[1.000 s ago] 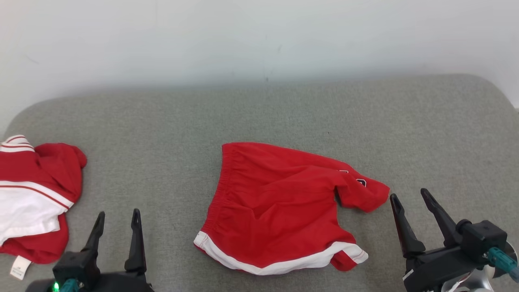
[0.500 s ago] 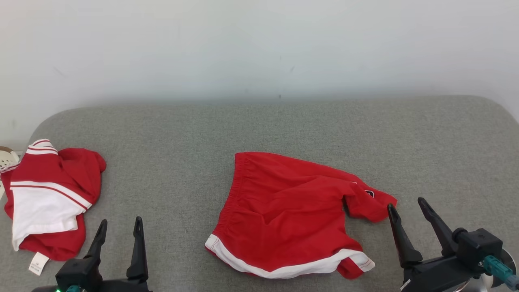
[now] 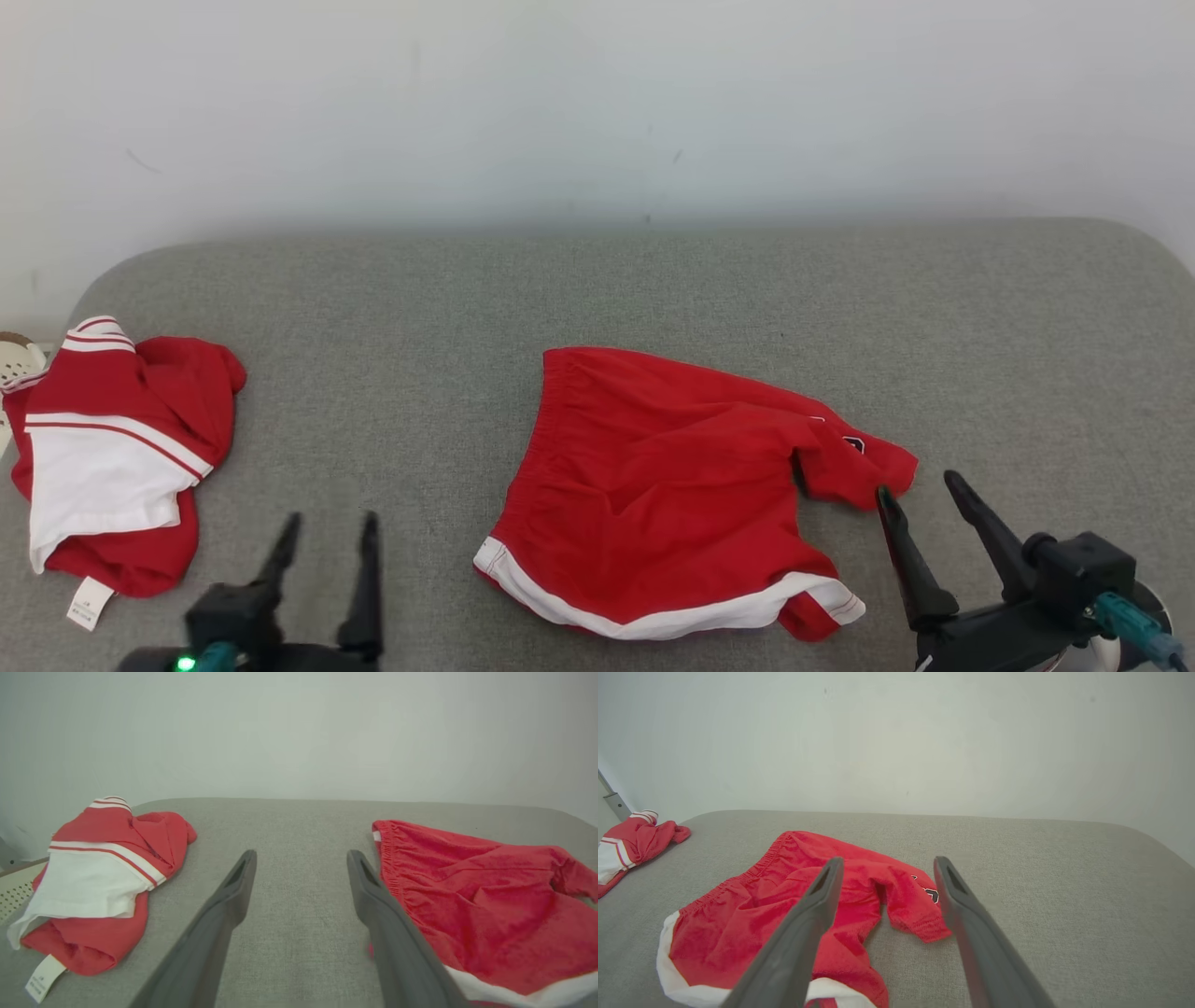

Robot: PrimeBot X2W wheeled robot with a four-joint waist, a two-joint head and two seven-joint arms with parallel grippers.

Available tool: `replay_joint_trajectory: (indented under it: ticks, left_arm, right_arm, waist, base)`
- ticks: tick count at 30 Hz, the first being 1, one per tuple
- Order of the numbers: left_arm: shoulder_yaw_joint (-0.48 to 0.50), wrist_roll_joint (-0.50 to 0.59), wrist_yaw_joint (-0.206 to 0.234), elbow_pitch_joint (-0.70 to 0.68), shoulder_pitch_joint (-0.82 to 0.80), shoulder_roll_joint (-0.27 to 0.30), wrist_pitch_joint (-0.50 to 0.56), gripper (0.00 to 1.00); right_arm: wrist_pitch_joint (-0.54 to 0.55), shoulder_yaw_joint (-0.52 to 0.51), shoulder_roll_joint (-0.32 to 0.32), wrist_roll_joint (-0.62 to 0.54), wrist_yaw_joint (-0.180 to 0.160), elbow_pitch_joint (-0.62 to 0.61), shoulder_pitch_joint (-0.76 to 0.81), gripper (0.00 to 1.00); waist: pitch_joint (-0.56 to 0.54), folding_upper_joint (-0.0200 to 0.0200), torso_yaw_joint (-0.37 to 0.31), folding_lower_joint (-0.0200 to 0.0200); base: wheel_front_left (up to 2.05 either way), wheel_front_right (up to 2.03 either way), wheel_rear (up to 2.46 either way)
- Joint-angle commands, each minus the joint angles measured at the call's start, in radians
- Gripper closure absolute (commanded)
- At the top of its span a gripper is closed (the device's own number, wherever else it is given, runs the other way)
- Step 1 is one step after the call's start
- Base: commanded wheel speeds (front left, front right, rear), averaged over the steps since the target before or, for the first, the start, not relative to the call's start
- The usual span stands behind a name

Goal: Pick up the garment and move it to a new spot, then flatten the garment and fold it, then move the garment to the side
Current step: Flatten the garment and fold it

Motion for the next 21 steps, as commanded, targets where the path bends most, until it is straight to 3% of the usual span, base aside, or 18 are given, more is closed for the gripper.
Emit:
replay_joint_trajectory:
  ticks: [1,6,10,21]
  left_arm:
    - [-0.011,-0.01,-0.012,0.006,-0.014,-0.001,0.015,0.0]
    - [-0.107,-0.061,-0.116,0.056,-0.057,-0.035,0.139,0.0]
    - [-0.145,-0.093,-0.161,0.093,-0.08,-0.051,0.228,0.0]
    - [-0.149,-0.133,-0.19,0.137,-0.152,-0.039,0.322,0.0]
  right_arm:
    - [0.006,0.001,0.0,0.005,-0.001,0.002,0.013,0.0]
    - [0.054,0.033,-0.008,0.028,-0.001,0.03,0.062,0.0]
    - [0.076,0.055,-0.005,0.057,-0.001,0.056,0.093,0.0]
    - [0.078,0.099,-0.014,0.107,-0.001,0.139,0.044,0.0]
  waist:
    - [0.003,0.0,0.0,0.0001]
    - [0.034,0.0,-0.01,0.0001]
    - [0.064,0.0,-0.027,0.0001]
    - [0.135,0.0,-0.059,0.0001]
  base:
    - [0.0,0.0,0.0]
    - [0.0,0.0,0.0]
    - [0.0,0.0,0.0]
    - [0.0,0.0,0.0]
